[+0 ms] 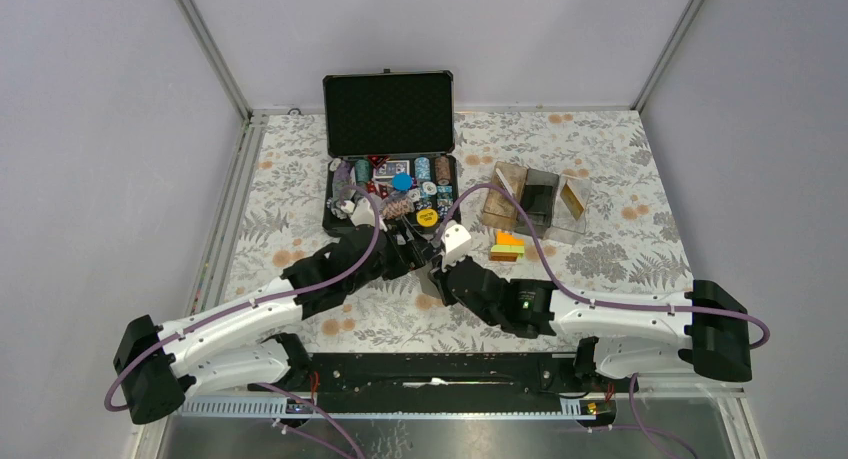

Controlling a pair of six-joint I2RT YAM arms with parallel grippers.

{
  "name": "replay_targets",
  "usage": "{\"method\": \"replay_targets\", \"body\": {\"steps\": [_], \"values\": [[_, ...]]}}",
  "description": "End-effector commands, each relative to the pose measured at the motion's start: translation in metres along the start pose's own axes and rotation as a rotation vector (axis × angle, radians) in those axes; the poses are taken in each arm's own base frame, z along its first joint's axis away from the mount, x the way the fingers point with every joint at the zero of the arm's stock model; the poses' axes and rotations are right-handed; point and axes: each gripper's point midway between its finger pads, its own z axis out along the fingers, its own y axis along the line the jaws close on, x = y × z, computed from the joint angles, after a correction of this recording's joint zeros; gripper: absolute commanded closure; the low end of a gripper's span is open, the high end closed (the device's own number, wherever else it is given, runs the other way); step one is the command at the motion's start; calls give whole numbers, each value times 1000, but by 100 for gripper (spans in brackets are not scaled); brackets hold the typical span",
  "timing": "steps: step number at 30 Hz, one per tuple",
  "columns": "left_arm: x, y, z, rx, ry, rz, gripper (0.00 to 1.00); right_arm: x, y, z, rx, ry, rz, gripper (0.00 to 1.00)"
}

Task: Put the credit cards into the card holder
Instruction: Pick up the card holder from the center of the board, then close the card holder.

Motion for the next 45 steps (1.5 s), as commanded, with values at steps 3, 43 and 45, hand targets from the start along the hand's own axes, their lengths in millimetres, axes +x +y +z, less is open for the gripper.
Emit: {"method": "replay_targets", "body": {"steps": [3, 43, 45], "values": [[2, -9, 8, 38, 3, -22, 42, -42, 11, -1, 81, -158, -51, 100], [10, -57, -155, 804, 45, 392, 100, -43, 45, -126, -808, -156, 248, 0], [15, -62, -162, 844, 74, 400, 100, -49, 53, -139, -888, -181, 268, 0]]}}
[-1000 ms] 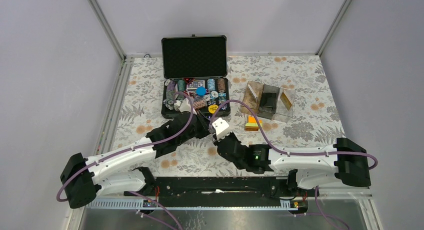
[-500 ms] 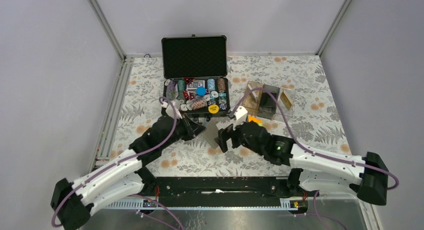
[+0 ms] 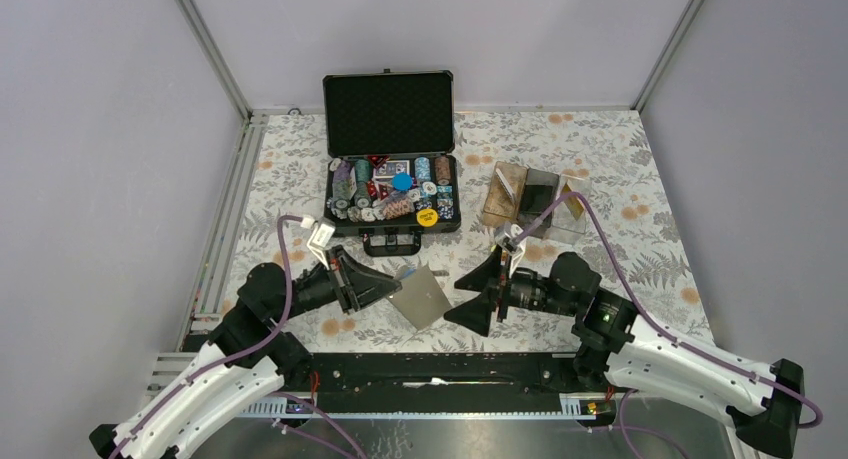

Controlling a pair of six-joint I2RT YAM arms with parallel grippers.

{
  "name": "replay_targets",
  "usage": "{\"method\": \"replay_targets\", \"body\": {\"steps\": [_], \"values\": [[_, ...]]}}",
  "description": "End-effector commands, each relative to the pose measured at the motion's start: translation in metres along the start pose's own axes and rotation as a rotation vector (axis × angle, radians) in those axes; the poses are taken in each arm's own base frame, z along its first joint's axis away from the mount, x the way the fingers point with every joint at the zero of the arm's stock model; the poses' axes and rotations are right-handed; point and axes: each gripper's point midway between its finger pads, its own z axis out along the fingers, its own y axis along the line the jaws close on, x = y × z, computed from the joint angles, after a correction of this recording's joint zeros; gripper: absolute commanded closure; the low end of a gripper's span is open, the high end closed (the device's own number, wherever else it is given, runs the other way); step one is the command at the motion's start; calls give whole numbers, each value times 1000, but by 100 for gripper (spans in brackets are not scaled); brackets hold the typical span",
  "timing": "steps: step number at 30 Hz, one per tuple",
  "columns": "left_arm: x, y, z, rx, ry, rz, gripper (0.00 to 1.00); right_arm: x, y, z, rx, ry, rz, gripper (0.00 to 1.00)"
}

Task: Put the credit cards into the card holder
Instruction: Close the card holder.

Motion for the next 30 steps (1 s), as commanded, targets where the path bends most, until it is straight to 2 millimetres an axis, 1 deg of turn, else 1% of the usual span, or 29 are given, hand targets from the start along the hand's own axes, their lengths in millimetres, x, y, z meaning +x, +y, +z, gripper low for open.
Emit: {"method": "replay_targets", "body": {"steps": [1, 3, 5, 7, 10, 11, 12, 15, 16, 17, 19, 20, 21, 22, 23, 25, 28, 30], "values": [[-1, -47, -9, 211, 61, 57, 100, -17, 53, -10, -269, -60, 45, 0], [-2, -57, -11, 257, 69, 59, 100, -17, 56, -10, -288, -52, 60, 1], [-5, -65, -11, 299, 58, 62, 100, -15, 53, -6, -274, -40, 68, 4], [-7, -70, -11, 326, 53, 55, 100, -12, 50, -1, -270, -34, 77, 7], [-8, -74, -10, 355, 49, 40, 100, -10, 54, 4, -312, -22, 87, 15], [-8, -73, -9, 357, 48, 35, 100, -10, 57, 5, -332, -17, 86, 20], [-8, -72, -8, 355, 46, 32, 100, -11, 60, 7, -352, -14, 87, 29], [-7, -68, -6, 335, 44, 21, 100, -13, 68, 8, -411, -26, 98, 60], [-7, -65, -5, 320, 44, 16, 96, -14, 68, 9, -421, -31, 105, 68], [-6, -60, -4, 295, 43, 9, 85, -15, 69, 10, -426, -36, 109, 76], [-6, -47, 0, 223, 39, 3, 56, -17, 67, 13, -417, -44, 117, 89], [-5, -40, 1, 187, 35, 4, 42, -18, 64, 15, -394, -53, 125, 93], [-5, -32, 2, 145, 31, 1, 32, -20, 59, 18, -365, -64, 131, 97], [-3, -24, 3, 109, 30, -3, 27, -21, 54, 20, -334, -72, 137, 100], [-1, -19, 4, 92, 35, -8, 22, -22, 48, 23, -306, -83, 143, 100], [3, -14, 5, 78, 40, -24, 18, -24, 42, 26, -274, -96, 148, 100], [9, -8, 10, 63, 58, -51, 17, -25, 38, 29, -250, -100, 148, 100], [16, -5, 12, 58, 78, -69, 19, -26, 38, 31, -252, -104, 147, 100]]}}
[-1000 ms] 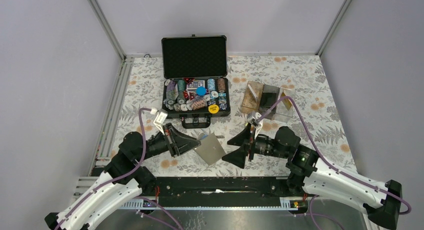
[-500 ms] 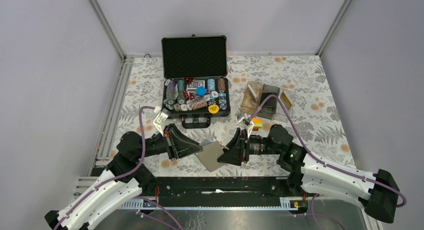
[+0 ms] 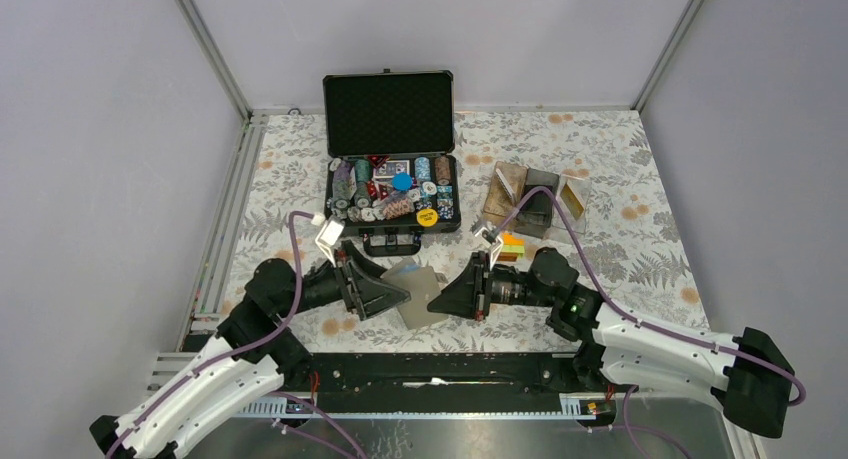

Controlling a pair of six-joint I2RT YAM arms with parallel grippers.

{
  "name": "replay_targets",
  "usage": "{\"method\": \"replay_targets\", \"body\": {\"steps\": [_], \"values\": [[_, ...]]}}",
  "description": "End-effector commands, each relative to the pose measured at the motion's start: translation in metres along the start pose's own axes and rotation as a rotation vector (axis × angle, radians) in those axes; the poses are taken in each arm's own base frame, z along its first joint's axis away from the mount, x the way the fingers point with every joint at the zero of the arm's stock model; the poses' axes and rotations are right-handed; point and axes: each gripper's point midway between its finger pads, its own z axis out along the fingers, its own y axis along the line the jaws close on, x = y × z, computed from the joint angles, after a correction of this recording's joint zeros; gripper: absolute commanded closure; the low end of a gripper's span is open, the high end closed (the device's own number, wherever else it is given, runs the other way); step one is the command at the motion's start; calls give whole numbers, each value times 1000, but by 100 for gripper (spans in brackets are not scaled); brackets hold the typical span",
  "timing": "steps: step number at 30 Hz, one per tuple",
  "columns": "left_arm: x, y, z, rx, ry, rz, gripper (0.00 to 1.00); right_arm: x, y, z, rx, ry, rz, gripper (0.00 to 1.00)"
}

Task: Put the credit cards into the card holder
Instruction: Close the card holder.

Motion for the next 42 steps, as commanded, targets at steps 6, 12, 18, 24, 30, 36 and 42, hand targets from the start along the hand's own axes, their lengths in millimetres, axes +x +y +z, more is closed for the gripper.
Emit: {"method": "replay_targets", "body": {"steps": [6, 12, 18, 24, 30, 36, 42], "values": [[14, 7, 19, 3, 11, -35, 49, -26, 1, 11, 1, -88, -40, 100], [18, 18, 21, -24, -17, -52, 97, -28, -18, 4, 124, -104, -53, 71], [19, 26, 16, -71, -31, -65, 100, -35, -37, -31, 328, -135, -139, 14], [25, 27, 16, -87, 21, -61, 100, -51, -30, -47, 386, -154, -186, 24], [31, 26, 18, -80, 68, -56, 100, -55, -28, -33, 376, -111, -210, 41], [32, 26, 17, -77, 70, -59, 100, -48, -33, -24, 363, -65, -196, 53], [34, 25, 16, -69, 74, -64, 100, -43, -36, -22, 354, -69, -187, 61]]}}
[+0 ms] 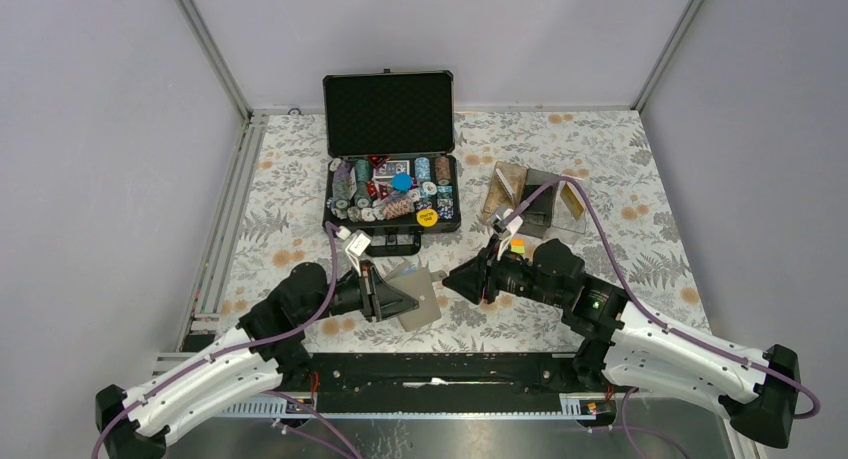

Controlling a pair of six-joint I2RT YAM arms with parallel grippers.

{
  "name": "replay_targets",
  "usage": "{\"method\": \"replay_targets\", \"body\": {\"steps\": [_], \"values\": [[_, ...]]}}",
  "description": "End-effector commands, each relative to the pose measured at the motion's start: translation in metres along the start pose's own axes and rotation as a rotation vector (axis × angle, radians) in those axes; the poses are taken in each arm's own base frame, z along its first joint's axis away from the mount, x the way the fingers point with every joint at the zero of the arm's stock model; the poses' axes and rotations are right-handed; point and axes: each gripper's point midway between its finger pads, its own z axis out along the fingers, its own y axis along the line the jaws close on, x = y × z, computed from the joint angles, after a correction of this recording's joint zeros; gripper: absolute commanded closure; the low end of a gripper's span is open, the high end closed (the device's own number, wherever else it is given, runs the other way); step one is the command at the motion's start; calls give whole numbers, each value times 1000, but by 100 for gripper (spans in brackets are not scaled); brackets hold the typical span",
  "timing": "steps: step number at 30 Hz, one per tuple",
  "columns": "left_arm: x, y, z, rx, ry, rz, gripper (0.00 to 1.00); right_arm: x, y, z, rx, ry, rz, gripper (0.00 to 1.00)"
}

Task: Put the credit cards into the card holder
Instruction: Close the card holder.

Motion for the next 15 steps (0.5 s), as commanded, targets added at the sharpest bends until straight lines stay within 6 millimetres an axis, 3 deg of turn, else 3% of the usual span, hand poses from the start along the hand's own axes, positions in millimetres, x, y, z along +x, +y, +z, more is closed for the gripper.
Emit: {"method": "replay_targets", "body": {"steps": [1, 15], "values": [[-18, -32, -5, 107, -44, 51, 100, -18, 13, -1, -52, -59, -22, 61], [-15, -33, -6, 116, -31, 48, 100, -13, 5, 5, -24, -54, -22, 70]]}}
